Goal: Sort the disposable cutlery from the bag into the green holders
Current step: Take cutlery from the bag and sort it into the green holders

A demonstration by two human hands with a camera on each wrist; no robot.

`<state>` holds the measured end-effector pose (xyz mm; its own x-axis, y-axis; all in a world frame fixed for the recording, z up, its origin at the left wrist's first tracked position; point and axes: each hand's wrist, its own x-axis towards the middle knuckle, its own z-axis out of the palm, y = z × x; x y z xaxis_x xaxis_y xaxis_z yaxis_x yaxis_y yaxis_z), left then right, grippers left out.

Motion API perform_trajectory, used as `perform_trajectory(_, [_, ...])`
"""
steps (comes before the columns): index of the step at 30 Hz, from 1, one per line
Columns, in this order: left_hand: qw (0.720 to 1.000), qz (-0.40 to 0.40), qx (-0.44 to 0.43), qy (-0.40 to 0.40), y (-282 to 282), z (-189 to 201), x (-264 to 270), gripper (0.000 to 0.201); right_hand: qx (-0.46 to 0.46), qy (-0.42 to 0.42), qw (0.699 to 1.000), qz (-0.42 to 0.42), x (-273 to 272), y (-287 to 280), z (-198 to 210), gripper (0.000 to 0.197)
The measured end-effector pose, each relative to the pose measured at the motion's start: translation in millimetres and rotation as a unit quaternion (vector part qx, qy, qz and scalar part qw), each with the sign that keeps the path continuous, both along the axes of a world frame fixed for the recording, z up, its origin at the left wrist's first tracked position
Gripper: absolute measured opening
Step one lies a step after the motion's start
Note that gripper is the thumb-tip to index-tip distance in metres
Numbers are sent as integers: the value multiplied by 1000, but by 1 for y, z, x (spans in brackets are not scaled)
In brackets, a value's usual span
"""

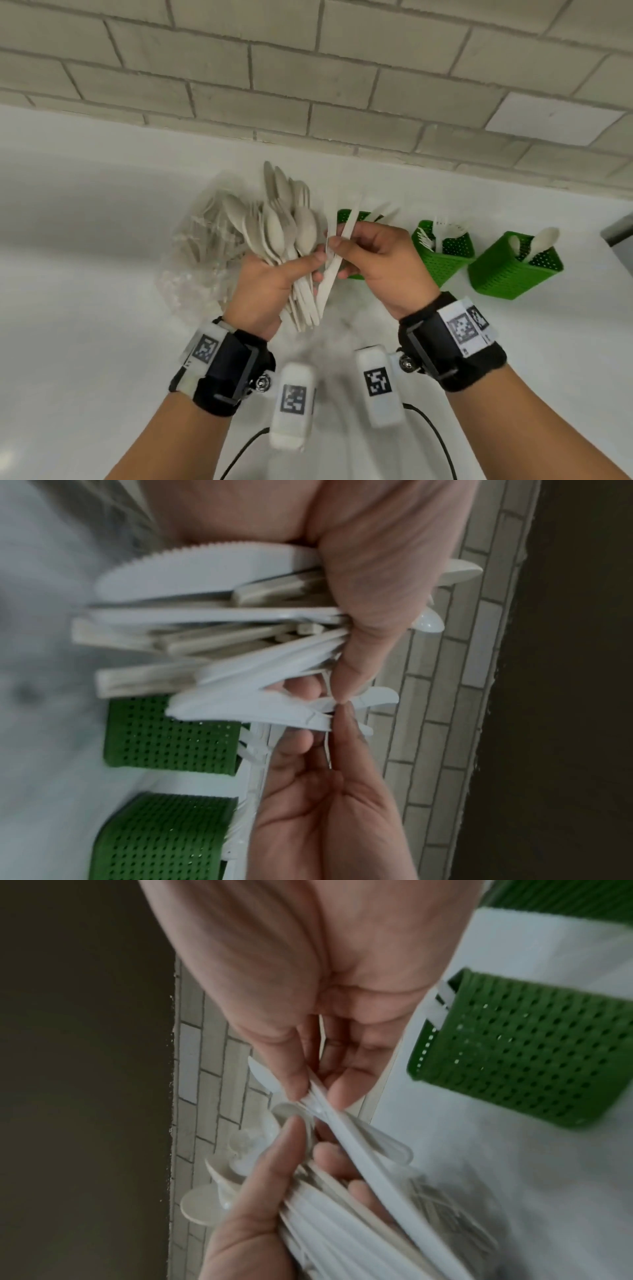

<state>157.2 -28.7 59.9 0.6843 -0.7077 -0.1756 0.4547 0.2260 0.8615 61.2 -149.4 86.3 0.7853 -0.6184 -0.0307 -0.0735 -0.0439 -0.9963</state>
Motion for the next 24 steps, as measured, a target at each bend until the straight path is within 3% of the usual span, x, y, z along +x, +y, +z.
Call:
perform_trajectory(5, [997, -21, 24, -67, -17, 0, -26, 16, -11, -8, 1000, -12, -37, -7, 3, 14])
perform_trajectory(7, [997, -24, 20, -65, -18, -1, -30, 16, 23, -23, 999, -39, -51, -14, 8, 38])
perform_trajectory(9, [999, -16, 18, -46, -17, -2, -31, 14, 112, -77, 985, -108, -65, -26, 12, 47])
perform_trajectory(12, [1000, -16, -10, -20, -17, -6, -36, 17, 316, -176, 914, -186, -76, -30, 8, 32])
perform_trajectory(14, [999, -21, -30, -11, -21, -7, -43, 26, 345, -164, 907, -177, -75, -17, -5, 26])
perform_trajectory(16, [999, -6, -43, 17, -25, -6, -47, 43, 322, -139, 924, -151, -74, -1, -17, 25])
perform_trajectory(18, [998, 14, -55, 42, -26, -4, -49, 36, 258, -116, 948, -146, -76, 10, -24, 25])
perform_trajectory(20, [996, 17, -61, 62, -25, -1, -52, 26, 127, -57, 981, -136, -80, 13, -30, 24])
perform_trajectory(24, [999, 23, -37, 14, -24, -1, -51, 22, -43, -21, 998, -42, -82, 16, -32, 26])
